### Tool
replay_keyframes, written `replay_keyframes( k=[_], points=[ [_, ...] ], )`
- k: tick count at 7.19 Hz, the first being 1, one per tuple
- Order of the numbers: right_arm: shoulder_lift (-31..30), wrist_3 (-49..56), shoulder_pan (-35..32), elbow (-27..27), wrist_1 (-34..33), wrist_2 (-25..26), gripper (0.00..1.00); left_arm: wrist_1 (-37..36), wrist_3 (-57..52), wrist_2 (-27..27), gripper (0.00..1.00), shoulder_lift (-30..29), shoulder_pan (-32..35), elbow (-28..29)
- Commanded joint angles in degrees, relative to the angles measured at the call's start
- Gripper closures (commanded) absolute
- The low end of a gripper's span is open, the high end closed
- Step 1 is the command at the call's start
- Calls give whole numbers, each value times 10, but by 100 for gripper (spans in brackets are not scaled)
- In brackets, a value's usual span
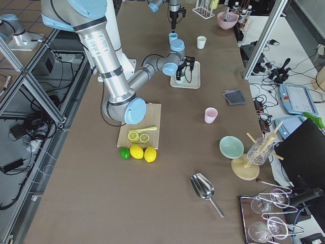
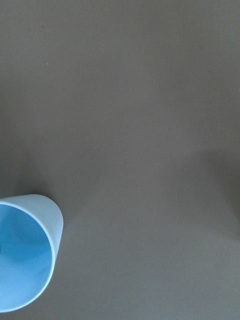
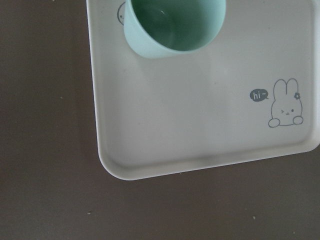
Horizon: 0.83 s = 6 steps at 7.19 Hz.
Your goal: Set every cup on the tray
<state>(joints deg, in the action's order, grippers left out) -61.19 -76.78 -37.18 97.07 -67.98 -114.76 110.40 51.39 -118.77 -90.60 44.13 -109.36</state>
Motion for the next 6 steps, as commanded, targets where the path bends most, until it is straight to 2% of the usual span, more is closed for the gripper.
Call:
replay_keyframes(
  k=[1, 2, 4, 5, 6],
  points=[
    [-38, 8, -45, 27, 0, -42, 16, 16, 41, 14, 100, -16, -19, 10],
    [-61, 18, -80, 36, 0, -75, 20, 14, 42, 9, 100, -32, -19, 9],
    [-123, 157, -170, 30, -2, -120, 22, -21, 46, 11, 100, -81, -17, 10],
    [-134, 212, -221, 9, -2, -155, 22, -74, 62, 11, 100, -137, -12, 9],
    [-132, 248, -242, -22, -1, -166, 23, -157, 90, 14, 100, -221, -15, 16]
  ],
)
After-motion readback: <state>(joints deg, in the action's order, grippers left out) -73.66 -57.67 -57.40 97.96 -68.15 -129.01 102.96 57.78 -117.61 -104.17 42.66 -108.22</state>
